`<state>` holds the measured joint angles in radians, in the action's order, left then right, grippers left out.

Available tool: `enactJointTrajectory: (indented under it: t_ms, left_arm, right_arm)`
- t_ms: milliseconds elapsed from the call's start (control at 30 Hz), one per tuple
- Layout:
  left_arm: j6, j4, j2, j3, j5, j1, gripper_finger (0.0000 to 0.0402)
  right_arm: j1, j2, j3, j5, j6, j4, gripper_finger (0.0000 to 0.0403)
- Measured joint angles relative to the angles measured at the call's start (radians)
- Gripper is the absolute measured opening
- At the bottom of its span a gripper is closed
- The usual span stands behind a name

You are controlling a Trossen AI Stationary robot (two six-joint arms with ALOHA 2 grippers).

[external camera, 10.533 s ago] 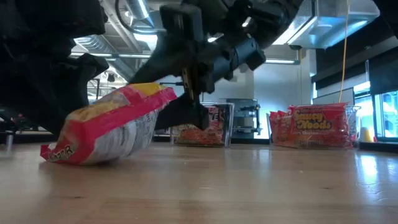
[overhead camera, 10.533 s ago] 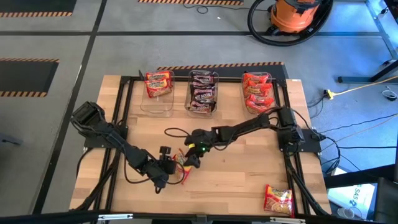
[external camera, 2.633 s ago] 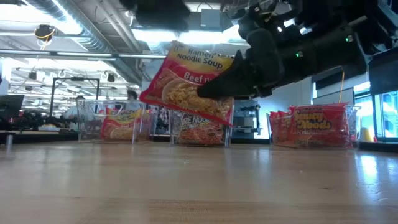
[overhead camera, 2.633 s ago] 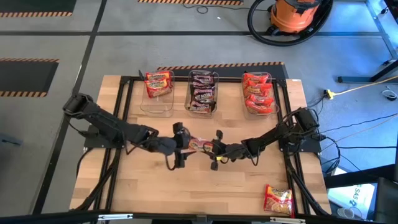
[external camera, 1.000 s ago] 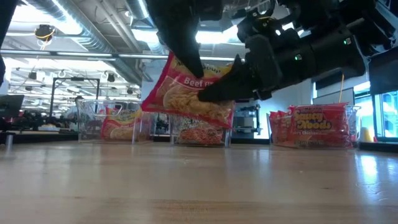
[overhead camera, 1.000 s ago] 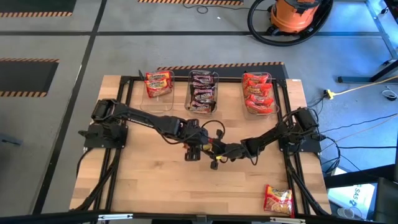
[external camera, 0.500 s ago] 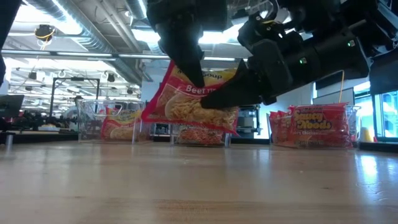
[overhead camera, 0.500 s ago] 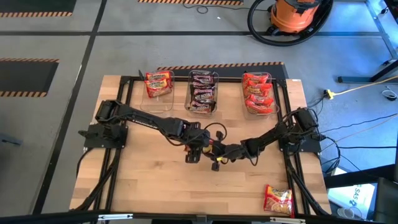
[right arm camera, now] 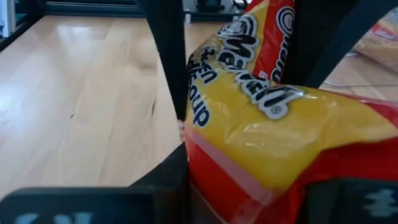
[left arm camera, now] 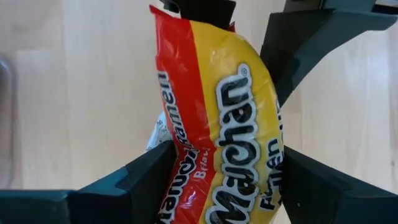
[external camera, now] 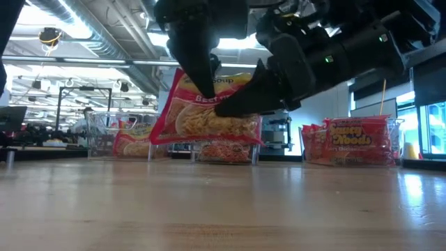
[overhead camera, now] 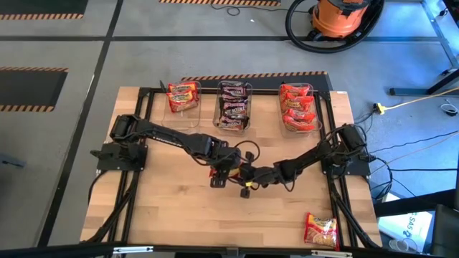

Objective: Sort Maruchan noodles
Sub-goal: Put the red noodle pack into the left transparent bin

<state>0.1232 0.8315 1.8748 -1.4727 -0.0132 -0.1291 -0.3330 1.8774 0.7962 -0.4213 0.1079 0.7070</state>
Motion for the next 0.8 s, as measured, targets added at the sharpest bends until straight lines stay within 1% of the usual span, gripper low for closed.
enactJointTrajectory:
  t_ms: [100, 200, 300, 367, 433, 600, 733, 800]
  left_arm:
    - [-0.003, 0.010, 0.000, 0.001, 0.010, 0.000, 0.0241]
    - [-0.003, 0.018, 0.000, 0.005, 0.013, -0.009, 0.0217]
    - [-0.006, 0.028, -0.003, 0.008, 0.016, -0.013, 0.0192]
    - [-0.004, 0.034, -0.004, 0.008, 0.012, -0.012, 0.0176]
    - [0.001, 0.041, -0.003, 0.008, 0.005, -0.010, 0.0161]
    - [0.004, 0.040, -0.002, 0.008, 0.001, -0.009, 0.0130]
    - [0.004, 0.056, -0.007, 0.006, 0.002, -0.010, 0.0115]
    - [0.004, 0.069, -0.011, 0.005, 0.001, -0.012, 0.0113]
  right_arm:
    - [0.000, 0.000, 0.045, 0.006, 0.001, -0.072, 0.0115]
    - [0.000, 0.000, 0.104, 0.020, 0.000, -0.186, 0.0128]
    - [-0.003, -0.003, 0.156, -0.012, 0.035, -0.260, 0.0144]
    - [-0.004, -0.003, 0.179, -0.058, 0.072, -0.308, 0.0158]
    - [-0.004, -0.004, 0.196, -0.070, 0.082, -0.347, 0.0172]
    - [-0.004, -0.005, 0.199, -0.056, 0.037, -0.364, 0.0196]
    - [-0.014, -0.013, 0.199, -0.014, 0.029, -0.366, 0.0202]
    - [-0.022, -0.014, 0.200, -0.013, 0.017, -0.363, 0.0202]
